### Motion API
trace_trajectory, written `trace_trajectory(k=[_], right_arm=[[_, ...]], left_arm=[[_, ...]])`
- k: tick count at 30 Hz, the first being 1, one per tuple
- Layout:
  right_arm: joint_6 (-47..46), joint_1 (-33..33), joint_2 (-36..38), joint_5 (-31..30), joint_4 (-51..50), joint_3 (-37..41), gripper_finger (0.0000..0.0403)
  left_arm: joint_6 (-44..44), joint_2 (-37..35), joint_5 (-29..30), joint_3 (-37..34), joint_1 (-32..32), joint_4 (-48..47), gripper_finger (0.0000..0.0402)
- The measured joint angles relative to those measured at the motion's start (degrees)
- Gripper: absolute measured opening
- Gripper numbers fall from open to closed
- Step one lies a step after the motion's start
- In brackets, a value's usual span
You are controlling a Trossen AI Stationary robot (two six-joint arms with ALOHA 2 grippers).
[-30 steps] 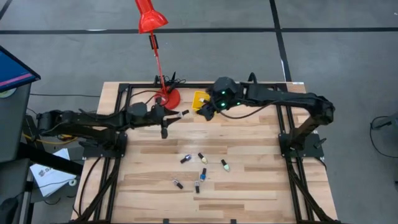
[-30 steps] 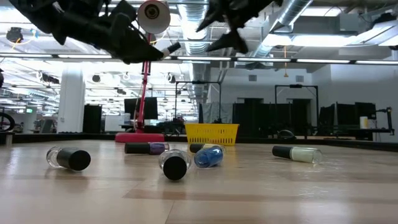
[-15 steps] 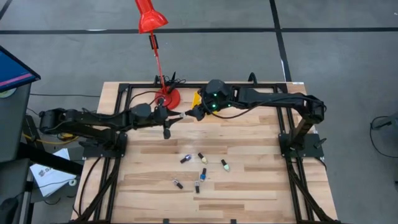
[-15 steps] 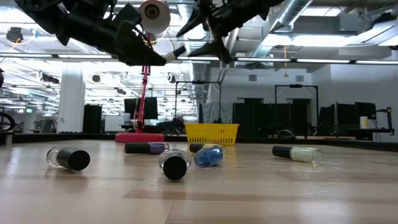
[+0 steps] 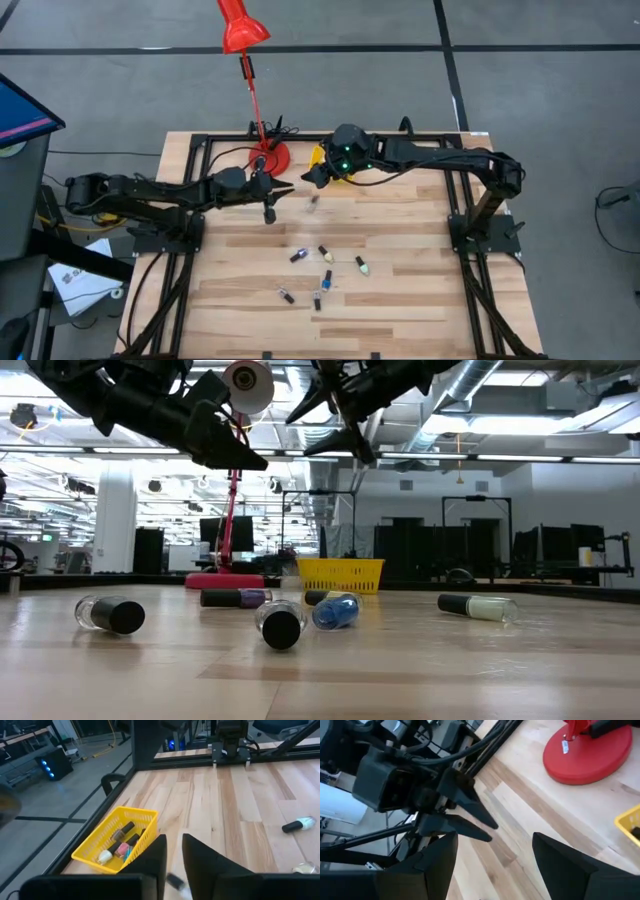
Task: Pick & Place Nail Polish
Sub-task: Put the top white nail polish bottle into the yellow bin
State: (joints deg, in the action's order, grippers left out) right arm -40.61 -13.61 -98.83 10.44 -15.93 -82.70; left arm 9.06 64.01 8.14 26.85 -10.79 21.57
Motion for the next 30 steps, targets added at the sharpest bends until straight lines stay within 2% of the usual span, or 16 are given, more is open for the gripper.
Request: trace_trajectory(k=[7,12,17,22,25,30], right_arm=[[4.1,0.4,0.0,0.0,-6.7,0.0,0.0248],[5.7,0.8,0.0,0.0,-9.3,0.0,0.0248],[8.3,0.8,0.7,-1.4,-10.1,-0.1,0.0248],[9.8,0.8,1.0,-1.5,-14.2,-0.1,0.0248],[10.2,1.2,1.5,-1.4,-15.1,-0.1,0.0248],[10.7,2.0,6.4,-1.4,-17.4,-0.1,0.0248]], left_arm=[[-0.7,0.0,0.0,0.0,0.0,-0.1,0.0008],[-1.9,0.2,0.0,0.0,0.0,-0.3,0.0017],[-3.5,0.2,0.2,0.0,0.0,-4.6,0.0069],[-3.5,1.9,3.7,0.0,0.0,-7.8,0.0141],[-3.5,5.6,4.0,0.0,-0.6,-6.7,0.0186],[-3.7,14.8,4.0,0.4,-2.4,-4.7,0.0245]])
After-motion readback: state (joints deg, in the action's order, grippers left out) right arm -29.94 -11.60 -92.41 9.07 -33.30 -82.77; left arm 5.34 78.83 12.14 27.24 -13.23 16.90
